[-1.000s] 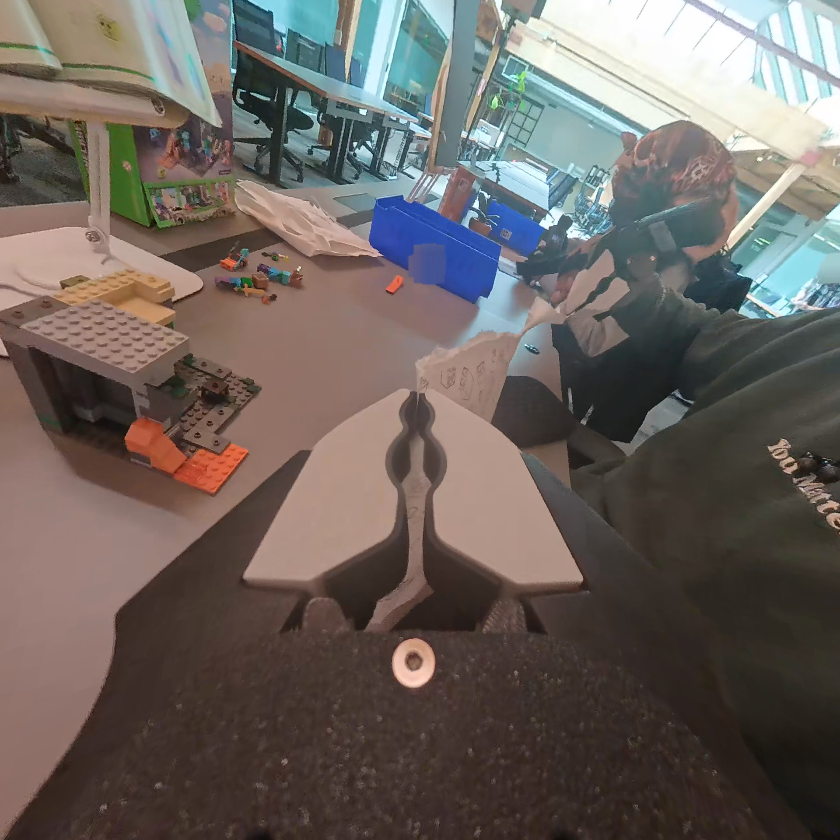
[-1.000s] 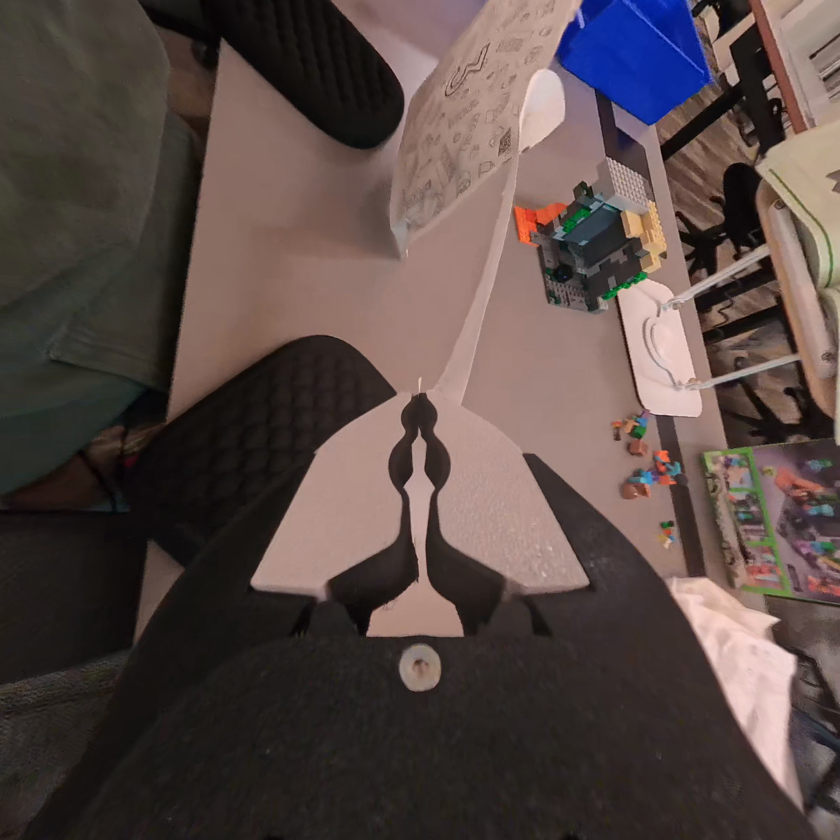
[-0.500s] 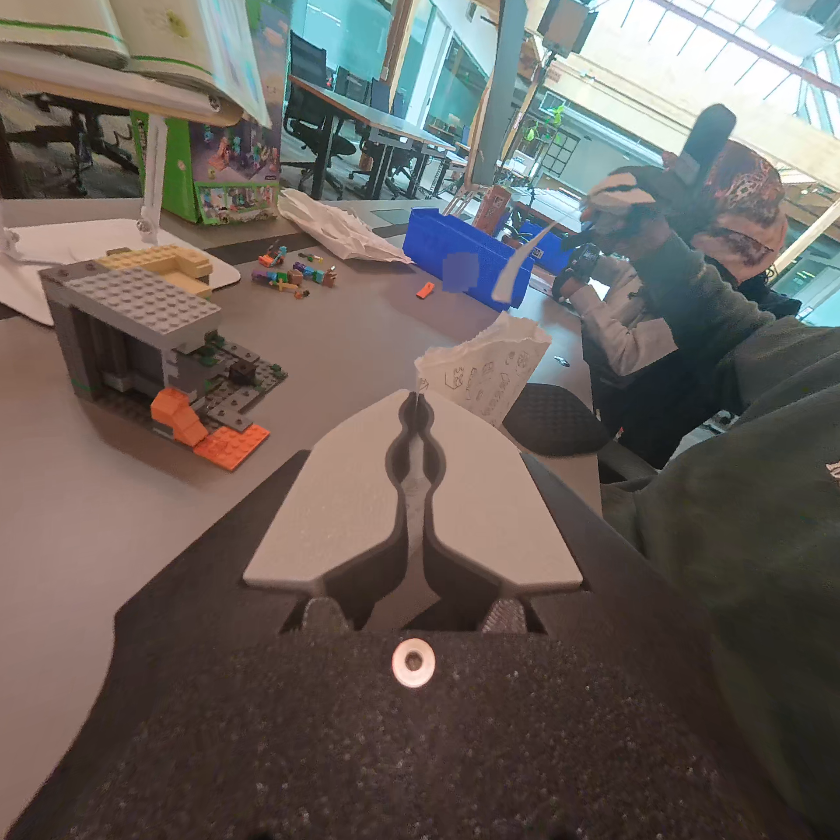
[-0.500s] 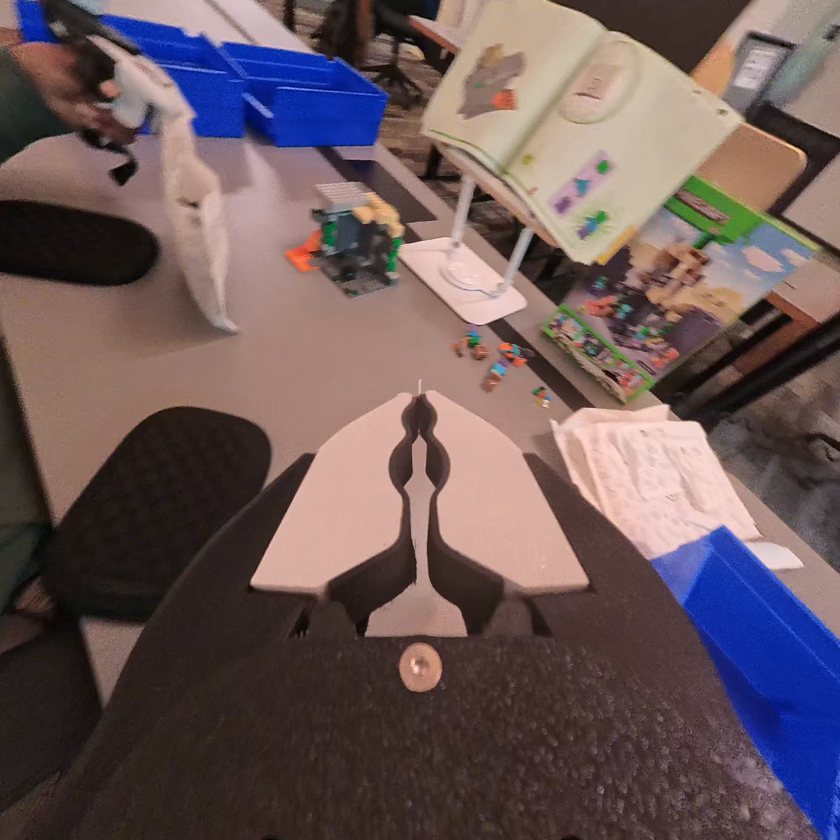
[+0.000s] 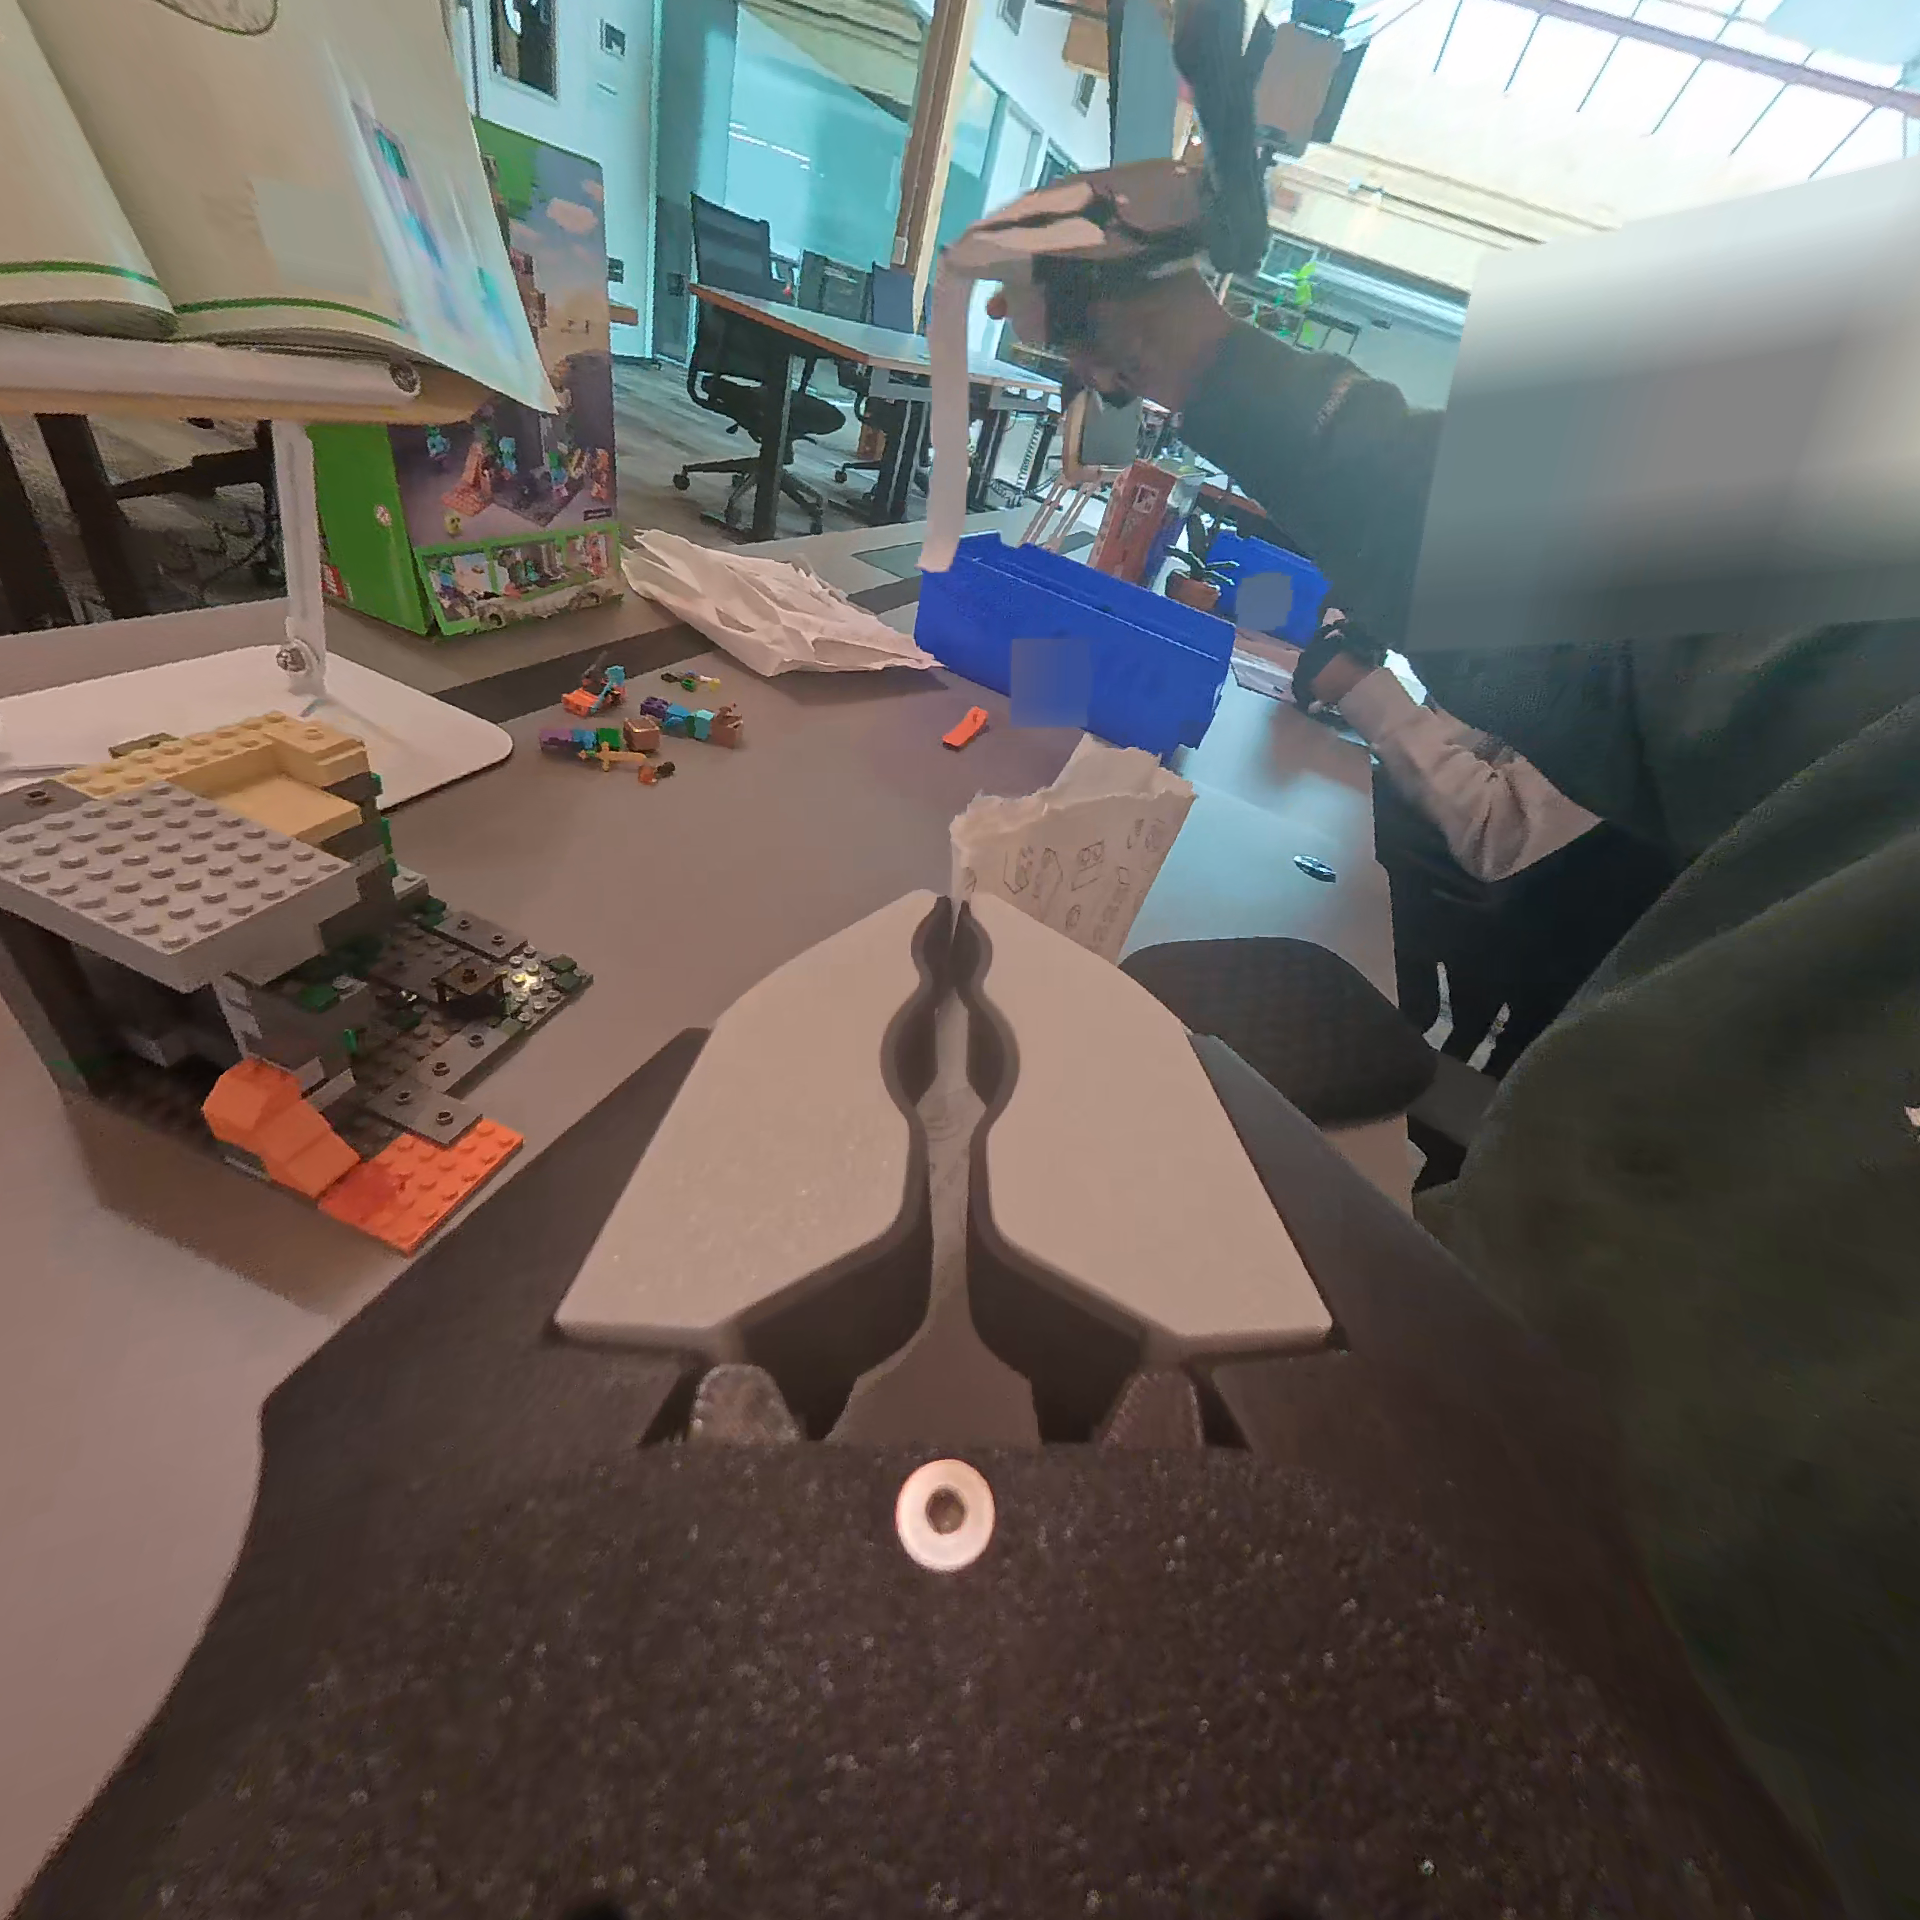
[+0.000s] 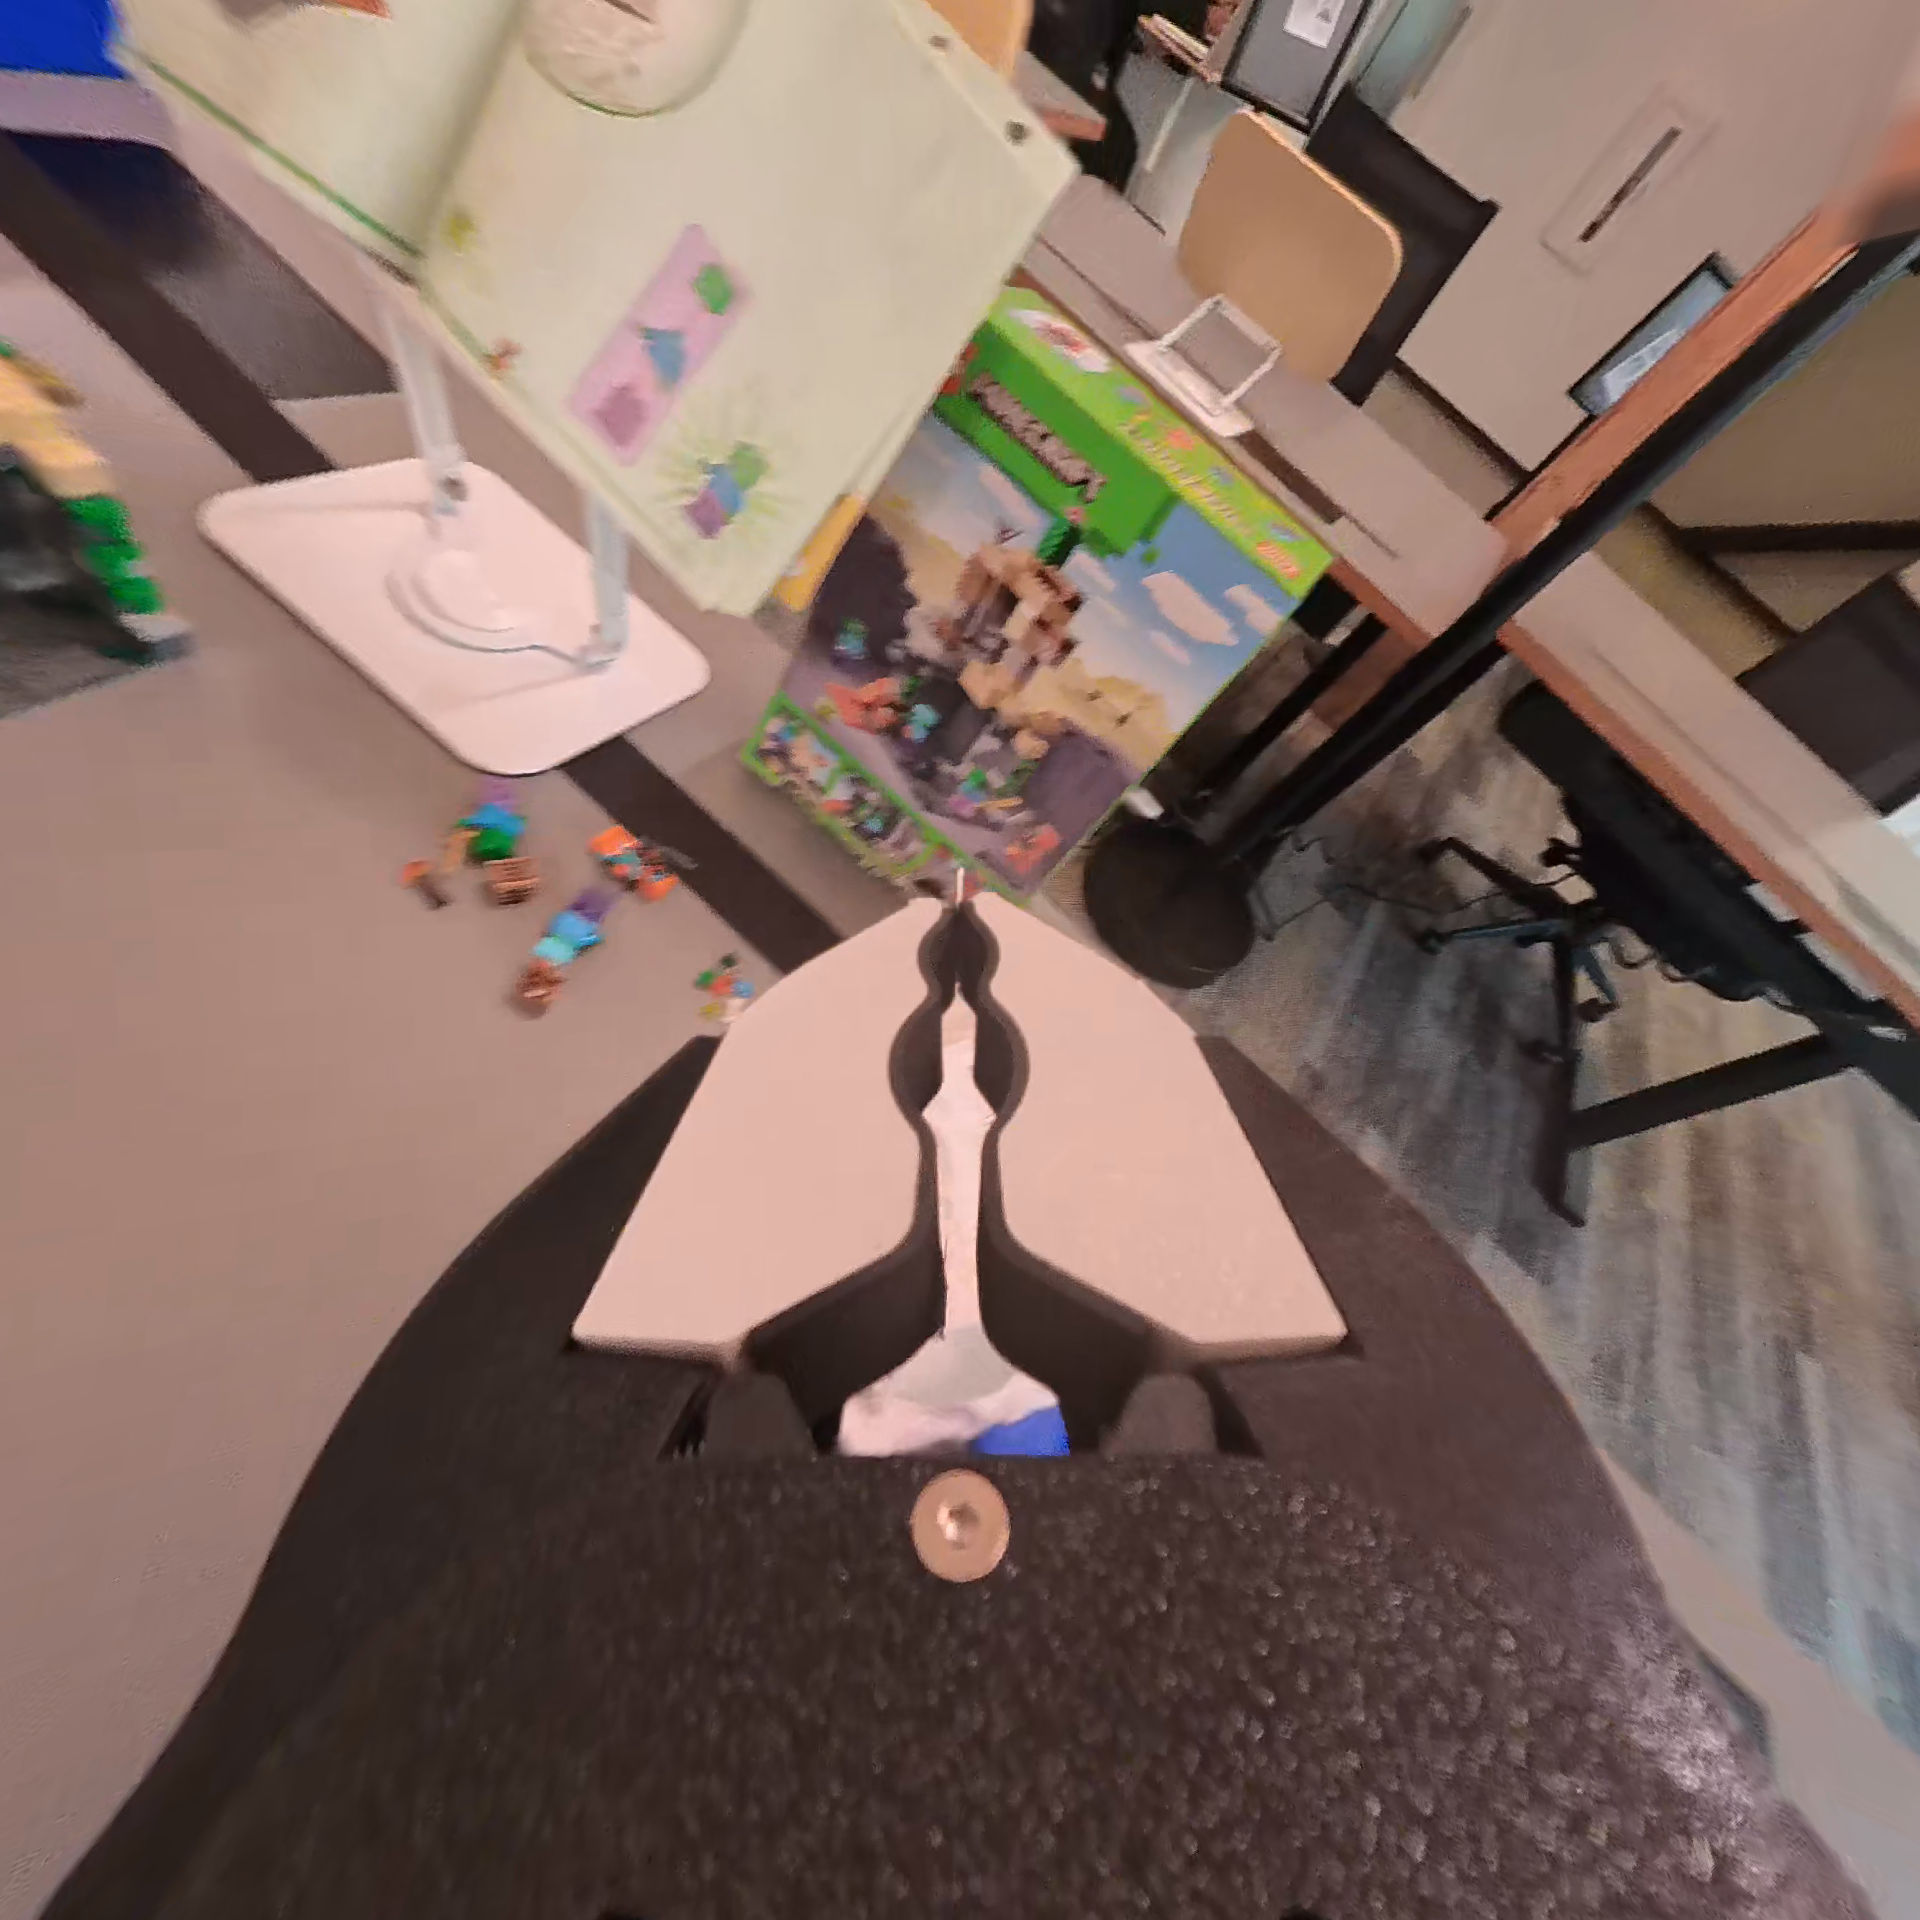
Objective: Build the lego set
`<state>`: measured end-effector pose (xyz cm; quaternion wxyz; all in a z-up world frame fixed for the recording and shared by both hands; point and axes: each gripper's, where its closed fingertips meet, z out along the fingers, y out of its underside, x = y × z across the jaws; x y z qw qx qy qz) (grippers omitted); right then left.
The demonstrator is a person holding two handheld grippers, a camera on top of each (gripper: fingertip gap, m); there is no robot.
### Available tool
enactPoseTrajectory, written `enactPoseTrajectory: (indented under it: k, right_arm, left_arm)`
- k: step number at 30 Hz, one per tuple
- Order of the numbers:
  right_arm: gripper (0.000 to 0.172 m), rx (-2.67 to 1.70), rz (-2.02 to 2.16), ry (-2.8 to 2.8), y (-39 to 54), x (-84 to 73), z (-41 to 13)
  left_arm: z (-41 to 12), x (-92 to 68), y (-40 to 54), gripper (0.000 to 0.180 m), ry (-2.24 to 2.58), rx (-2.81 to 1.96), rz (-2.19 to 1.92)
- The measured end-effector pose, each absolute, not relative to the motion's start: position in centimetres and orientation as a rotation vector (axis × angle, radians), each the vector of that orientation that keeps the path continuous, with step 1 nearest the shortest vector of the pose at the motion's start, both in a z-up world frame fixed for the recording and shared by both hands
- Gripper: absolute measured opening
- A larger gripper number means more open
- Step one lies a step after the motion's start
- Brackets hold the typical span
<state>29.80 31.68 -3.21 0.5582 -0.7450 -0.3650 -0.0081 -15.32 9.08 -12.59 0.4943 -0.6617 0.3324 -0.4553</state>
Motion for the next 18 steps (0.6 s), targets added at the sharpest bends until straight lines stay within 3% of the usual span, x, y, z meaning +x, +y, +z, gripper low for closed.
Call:
enactPoseTrajectory:
  k: [12,18]
  right_arm:
    - [0.0,-1.836,-0.522,-0.997,45.2,40.7,-7.9]
    - [0.0,-2.095,-0.443,-1.001,44.6,44.0,-17.4]
  left_arm:
    - [-13.8,-13.8,9.7,0.0,0.716,-1.663,-1.108]
    - [-14.5,-12.6,10.3,0.0,0.69,-1.677,-1.157]
